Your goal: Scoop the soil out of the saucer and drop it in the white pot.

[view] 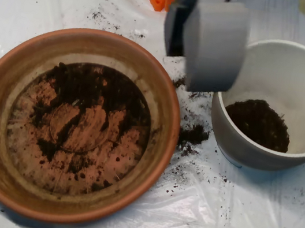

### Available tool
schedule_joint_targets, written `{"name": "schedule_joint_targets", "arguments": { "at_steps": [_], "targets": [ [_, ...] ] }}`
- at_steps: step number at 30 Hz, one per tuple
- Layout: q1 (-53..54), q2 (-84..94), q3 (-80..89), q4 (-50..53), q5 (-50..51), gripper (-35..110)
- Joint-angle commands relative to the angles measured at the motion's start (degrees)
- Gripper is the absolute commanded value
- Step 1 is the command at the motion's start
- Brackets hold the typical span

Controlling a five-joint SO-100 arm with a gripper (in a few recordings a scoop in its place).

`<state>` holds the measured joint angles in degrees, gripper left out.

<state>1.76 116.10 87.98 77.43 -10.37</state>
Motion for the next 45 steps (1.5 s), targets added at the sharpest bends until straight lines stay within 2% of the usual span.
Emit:
{"name": "schedule_joint_targets", "arguments": {
  "at_steps": [1,10,16,27,33,40,45],
  "targets": [
    [10.20,6.68,5.54,-2.81,-1.76,44],
    [26.54,5.89,30.32,-17.67,-6.06,46],
    [30.67,-4.04,35.07,-22.50,-8.35,54],
    [33.49,-29.53,18.81,-19.16,-8.09,61],
    [34.19,-36.21,12.83,-18.46,-7.65,61],
    [33.40,-45.79,0.53,-10.46,-8.61,62],
    [33.49,-47.55,-1.93,-8.96,-10.02,61]
  ]
}}
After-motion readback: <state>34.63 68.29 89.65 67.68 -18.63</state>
